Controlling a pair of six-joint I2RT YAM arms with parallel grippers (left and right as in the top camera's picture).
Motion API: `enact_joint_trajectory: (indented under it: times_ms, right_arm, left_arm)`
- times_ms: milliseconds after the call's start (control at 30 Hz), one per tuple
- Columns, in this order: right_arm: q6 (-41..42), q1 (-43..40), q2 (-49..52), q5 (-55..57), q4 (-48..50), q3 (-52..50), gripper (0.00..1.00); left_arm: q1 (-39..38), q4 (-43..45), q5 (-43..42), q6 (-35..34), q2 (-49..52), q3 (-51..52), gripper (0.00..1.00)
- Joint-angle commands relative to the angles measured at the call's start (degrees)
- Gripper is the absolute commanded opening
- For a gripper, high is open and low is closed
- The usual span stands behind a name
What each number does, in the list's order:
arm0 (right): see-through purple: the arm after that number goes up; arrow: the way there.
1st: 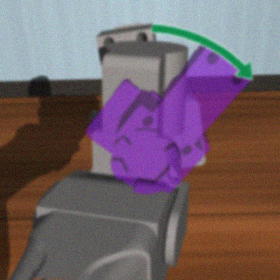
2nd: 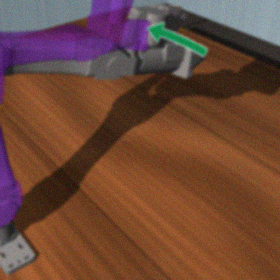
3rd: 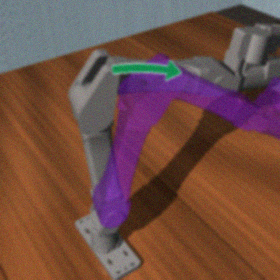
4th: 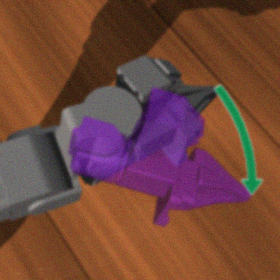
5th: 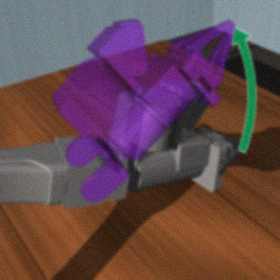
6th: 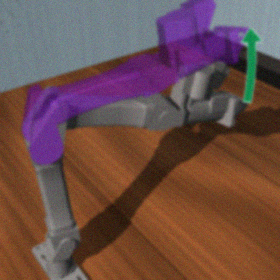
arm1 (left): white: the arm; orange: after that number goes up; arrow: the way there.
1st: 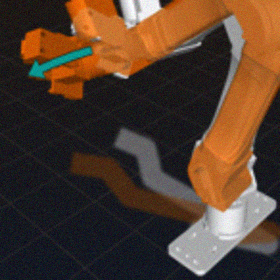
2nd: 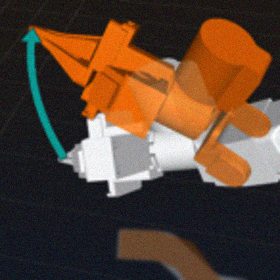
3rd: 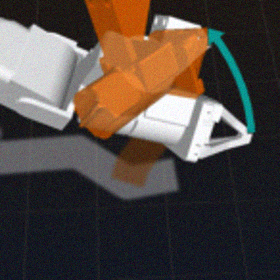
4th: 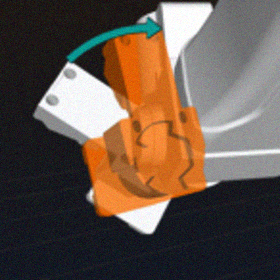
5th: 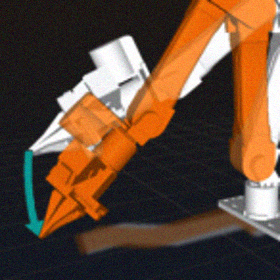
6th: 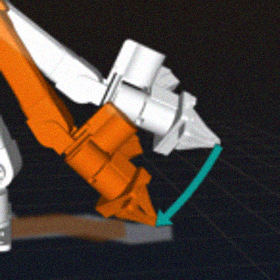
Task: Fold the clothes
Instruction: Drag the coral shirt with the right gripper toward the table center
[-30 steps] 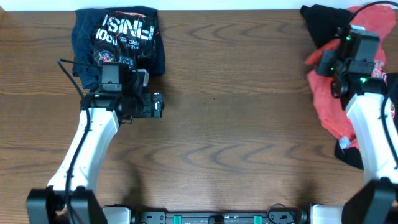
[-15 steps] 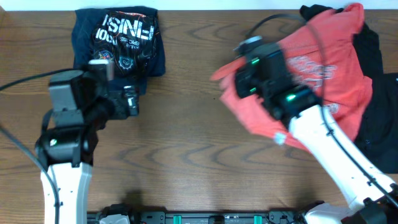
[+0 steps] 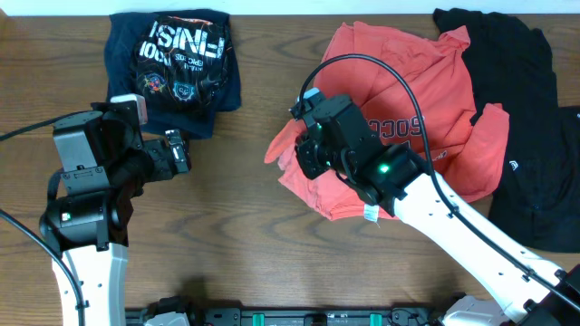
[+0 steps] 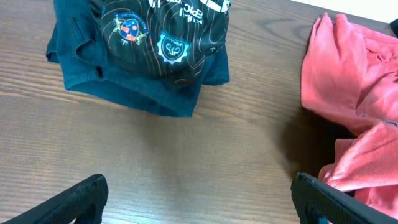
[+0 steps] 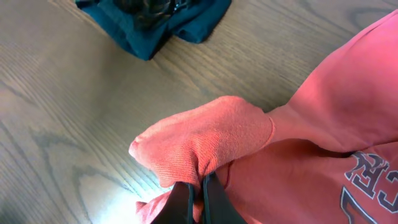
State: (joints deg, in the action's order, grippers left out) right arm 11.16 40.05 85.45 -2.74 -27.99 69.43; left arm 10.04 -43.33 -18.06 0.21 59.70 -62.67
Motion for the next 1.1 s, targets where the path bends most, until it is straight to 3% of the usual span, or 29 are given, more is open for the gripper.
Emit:
enact_joint_trajectory:
  times_ms: [0, 400, 633, 767, 1067]
  right_arm:
    - [1.01, -1.29, -0.68, -0.09, 1.22, 0.74, 0.01]
    - [1.16, 4.79, 5.66, -8.17, 2.14, 0.74, 0.01]
    - [3.52, 4.72, 0.00, -4.17, -6.05, 0.87, 0.01]
    - [5.14, -2.43, -10.40, 0.83, -13.99, 1.29, 0.01]
    - [5.81, -30.21, -35.45, 3.21, -24.28, 2.12, 0.01]
  left_arm:
    - [0.28, -0.31, -0.37, -0.26, 0.17, -0.83, 0.95]
    - [0.28, -0.37, -0.35, -0.26, 0.24, -0.83, 0.95]
    - [0.28, -0.37, -0.37, -0.26, 1.27, -0.83, 0.95]
    - [0.26, -0.31, -0.83, -0.26, 2.62, -0.83, 0.95]
    - [-5.79, 5.09, -2.51, -0.26, 9.03, -0.83, 0.95]
